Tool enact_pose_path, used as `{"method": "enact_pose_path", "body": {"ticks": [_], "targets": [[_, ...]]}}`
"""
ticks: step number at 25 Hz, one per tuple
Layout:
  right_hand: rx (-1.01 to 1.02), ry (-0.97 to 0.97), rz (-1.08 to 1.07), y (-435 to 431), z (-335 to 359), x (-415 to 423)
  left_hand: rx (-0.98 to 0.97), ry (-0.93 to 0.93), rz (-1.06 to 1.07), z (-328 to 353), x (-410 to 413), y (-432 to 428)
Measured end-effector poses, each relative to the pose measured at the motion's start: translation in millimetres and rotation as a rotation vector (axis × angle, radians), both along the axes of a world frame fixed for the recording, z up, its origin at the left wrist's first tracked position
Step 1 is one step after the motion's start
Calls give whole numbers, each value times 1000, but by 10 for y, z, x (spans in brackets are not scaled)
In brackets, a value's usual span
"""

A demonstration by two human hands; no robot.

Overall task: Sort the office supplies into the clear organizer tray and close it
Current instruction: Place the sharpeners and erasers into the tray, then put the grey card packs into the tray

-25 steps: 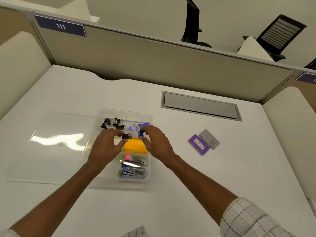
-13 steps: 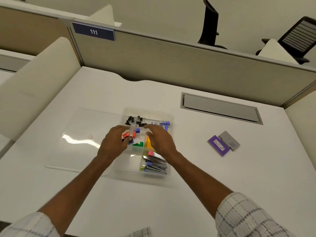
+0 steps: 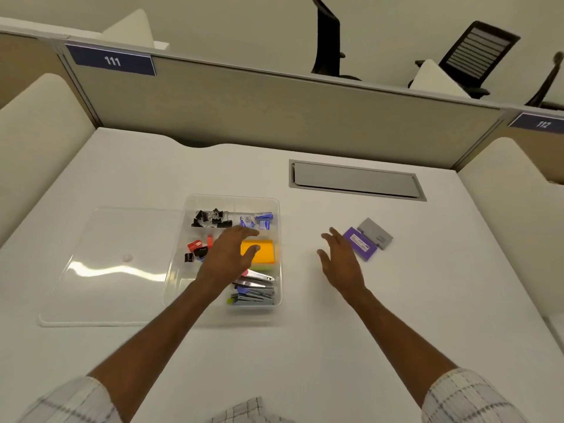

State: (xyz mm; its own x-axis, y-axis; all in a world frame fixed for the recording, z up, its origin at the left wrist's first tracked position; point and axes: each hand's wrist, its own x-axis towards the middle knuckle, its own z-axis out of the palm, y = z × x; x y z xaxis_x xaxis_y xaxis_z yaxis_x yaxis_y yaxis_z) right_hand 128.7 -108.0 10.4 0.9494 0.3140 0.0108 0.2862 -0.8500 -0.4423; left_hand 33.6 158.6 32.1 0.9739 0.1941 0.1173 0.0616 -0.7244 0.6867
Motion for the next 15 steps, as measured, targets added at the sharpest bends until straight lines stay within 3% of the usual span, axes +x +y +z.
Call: {"method": "enact_pose_path", "body": {"ticks": [6,9,15], "targets": [[-401,115,1,-830,-167,175,-4,-8,-106,28,253,-695],[-317,153,10,-915,-181,142,19,16,-150,-7,353,-972],[-58,46,74,-1064,-331,-194,17,141,-232,-239,507,-1474]]}}
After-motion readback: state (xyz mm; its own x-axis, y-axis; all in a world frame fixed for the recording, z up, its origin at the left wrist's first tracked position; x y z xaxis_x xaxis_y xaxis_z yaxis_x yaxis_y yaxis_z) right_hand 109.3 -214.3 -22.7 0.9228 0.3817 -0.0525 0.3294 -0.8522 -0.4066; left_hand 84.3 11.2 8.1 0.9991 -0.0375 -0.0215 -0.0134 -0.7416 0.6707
